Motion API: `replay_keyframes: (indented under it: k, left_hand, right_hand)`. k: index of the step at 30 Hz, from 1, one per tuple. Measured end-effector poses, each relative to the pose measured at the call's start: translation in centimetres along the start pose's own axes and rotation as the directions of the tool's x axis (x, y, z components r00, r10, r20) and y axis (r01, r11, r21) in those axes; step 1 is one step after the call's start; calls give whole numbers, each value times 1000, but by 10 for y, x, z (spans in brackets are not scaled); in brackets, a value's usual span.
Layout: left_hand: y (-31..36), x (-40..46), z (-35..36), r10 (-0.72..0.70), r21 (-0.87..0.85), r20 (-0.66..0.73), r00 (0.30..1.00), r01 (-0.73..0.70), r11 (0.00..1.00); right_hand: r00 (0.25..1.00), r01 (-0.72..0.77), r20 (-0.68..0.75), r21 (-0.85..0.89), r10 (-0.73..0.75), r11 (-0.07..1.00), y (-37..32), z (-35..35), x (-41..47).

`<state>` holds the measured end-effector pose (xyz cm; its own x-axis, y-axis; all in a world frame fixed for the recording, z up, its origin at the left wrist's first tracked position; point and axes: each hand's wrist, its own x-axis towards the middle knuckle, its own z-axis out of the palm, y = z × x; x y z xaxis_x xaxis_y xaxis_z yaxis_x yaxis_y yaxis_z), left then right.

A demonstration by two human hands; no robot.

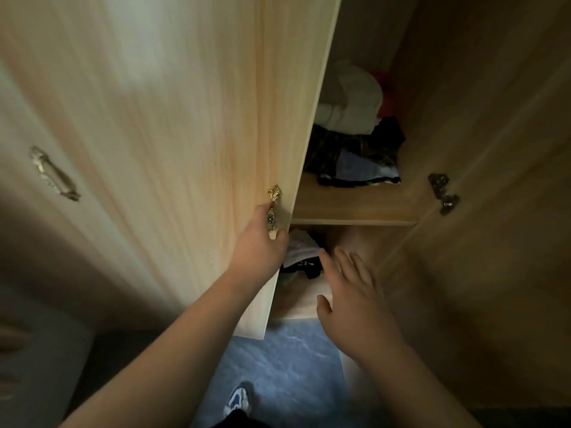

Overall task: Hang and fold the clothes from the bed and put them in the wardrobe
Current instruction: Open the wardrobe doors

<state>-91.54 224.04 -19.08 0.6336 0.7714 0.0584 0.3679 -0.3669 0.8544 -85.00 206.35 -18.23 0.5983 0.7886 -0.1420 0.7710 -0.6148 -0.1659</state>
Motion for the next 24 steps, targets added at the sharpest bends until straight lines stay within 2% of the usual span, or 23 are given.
replay_keyframes:
  k: [6,10,16,20,24]
  left_hand:
    - [-15,-122,-27,-71,39,-132,989,77,996]
    - [-32,-185,-73,-173,53,-175,969,185,981]
    - [-65,-241,-158,-312,17,-319,895,335,942]
    - [-84,-264,-209,-379,-54,-282,881,379,924]
    - [-105,-285,-240,-423,-72,-334,842,424,903]
  right_hand:
    - [993,115,-25,-3,-116,993,-3,18,-94]
    - [980,198,-17,0,-198,980,-26,29,-139]
    - [958,285,-3,1,-285,958,-72,26,-179]
    - [954,300,11,-2,-300,954,-104,26,-192]
    - [958,288,1,-22,-288,957,-142,31,-191]
